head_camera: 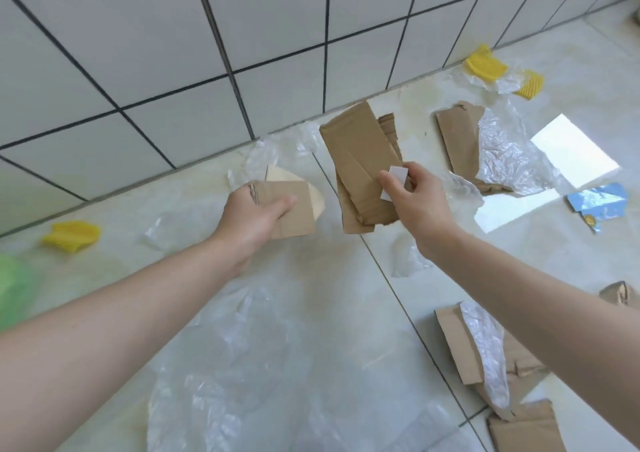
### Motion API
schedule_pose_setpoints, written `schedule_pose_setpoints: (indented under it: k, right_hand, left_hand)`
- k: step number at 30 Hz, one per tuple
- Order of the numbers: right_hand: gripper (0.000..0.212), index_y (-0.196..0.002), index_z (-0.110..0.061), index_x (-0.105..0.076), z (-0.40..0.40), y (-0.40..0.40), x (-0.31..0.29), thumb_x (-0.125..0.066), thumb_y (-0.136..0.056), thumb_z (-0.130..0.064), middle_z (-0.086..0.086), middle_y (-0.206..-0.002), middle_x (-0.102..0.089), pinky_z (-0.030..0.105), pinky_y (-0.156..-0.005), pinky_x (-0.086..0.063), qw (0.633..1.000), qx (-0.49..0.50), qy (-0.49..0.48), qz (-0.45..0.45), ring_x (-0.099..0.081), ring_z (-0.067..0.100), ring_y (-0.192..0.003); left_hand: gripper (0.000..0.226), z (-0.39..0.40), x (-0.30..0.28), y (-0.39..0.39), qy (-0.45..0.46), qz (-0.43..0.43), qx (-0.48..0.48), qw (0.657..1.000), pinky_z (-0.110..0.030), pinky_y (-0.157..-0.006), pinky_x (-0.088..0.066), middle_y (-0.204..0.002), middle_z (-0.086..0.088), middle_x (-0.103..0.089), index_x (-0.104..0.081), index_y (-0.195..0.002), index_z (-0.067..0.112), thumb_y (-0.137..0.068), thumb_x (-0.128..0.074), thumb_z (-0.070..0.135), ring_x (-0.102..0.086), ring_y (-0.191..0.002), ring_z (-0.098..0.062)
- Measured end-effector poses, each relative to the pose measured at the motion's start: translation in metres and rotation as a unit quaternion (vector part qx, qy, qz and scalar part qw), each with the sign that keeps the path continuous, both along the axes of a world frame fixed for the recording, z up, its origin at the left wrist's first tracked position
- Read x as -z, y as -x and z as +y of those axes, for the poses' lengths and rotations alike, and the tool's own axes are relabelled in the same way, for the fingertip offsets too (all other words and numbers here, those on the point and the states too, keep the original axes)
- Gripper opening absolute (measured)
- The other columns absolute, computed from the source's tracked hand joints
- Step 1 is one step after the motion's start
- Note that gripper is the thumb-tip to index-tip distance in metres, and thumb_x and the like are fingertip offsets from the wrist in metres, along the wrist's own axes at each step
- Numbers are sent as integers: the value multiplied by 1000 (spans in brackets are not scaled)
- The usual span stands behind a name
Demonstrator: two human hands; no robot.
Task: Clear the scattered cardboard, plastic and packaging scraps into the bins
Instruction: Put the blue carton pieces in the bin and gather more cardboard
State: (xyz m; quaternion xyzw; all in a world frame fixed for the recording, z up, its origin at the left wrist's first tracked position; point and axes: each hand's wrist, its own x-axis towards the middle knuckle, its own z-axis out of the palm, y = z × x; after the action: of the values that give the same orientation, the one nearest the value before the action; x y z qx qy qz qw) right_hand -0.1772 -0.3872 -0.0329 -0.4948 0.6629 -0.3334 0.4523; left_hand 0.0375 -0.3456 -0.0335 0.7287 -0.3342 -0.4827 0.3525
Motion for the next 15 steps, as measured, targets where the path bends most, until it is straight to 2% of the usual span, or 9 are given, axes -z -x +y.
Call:
schedule_pose_setpoints:
  k: [2, 5, 7, 9, 10, 12, 15]
  right_hand:
    - [15, -93, -13, -59, 17, -14, -7, -60, -89, -28, 21, -90, -59, 23, -47, -46, 999, -28, 7, 14, -52, 17, -71]
    - [20, -107, -15, -55, 43, -37, -23, -60, -90, -26, 5, -82, -58, 13, -41, -41, 998, -62, 9, 5, -53, 10, -62]
    - [26, -113, -15, -52, 62, -51, -36, -61, -90, -24, 0, -78, -56, 14, -39, -42, 996, -91, 2, -6, -54, 2, -55]
    - [25, -112, -17, -52, 81, -65, -48, -61, -90, -24, 3, -78, -58, 19, -39, -46, 991, -134, 5, -14, -55, 2, -52]
    - [24, -111, -19, -52, 90, -70, -53, -62, -89, -25, 7, -83, -61, 22, -41, -49, 988, -154, 8, -13, -58, 6, -57]
    - [23, -109, -25, -51, 108, -81, -63, -63, -88, -27, 14, -96, -64, 27, -46, -51, 982, -188, 6, -13, -60, 14, -67]
    - [25, -110, -26, -51, 135, -96, -74, -64, -88, -27, 14, -100, -64, 25, -47, -49, 973, -230, 4, -11, -59, 13, -67]
  left_hand:
    - [16, 34, -9, -12, -2, -10, -9, 1000, -34, -77, -54, -90, 4, -67, -59, -93, 19, -83, -72, 23, -66, -86, -14]
    - [22, 82, -23, -30, -8, -28, -20, 999, -30, -68, -49, -88, 2, -64, -53, -94, 16, -84, -70, 26, -62, -81, -15]
    - [23, 111, -30, -43, -10, -38, -35, 999, -33, -69, -47, -91, -5, -63, -51, -97, 12, -85, -66, 25, -61, -83, -20]
    - [23, 138, -37, -56, -10, -40, -55, 998, -38, -75, -49, -94, -8, -61, -52, -102, 14, -84, -60, 25, -60, -86, -24]
    - [23, 151, -41, -62, -9, -34, -71, 997, -39, -75, -48, -92, -6, -60, -52, -102, 17, -82, -57, 26, -58, -85, -23]
    - [14, 176, -46, -72, -1, -27, -119, 993, -36, -70, -44, -82, 0, -55, -52, -95, 20, -81, -55, 23, -53, -77, -20]
    - [8, 212, -53, -87, 16, -45, -178, 983, -32, -67, -40, -78, 3, -53, -52, -90, 22, -86, -54, 15, -50, -71, -18]
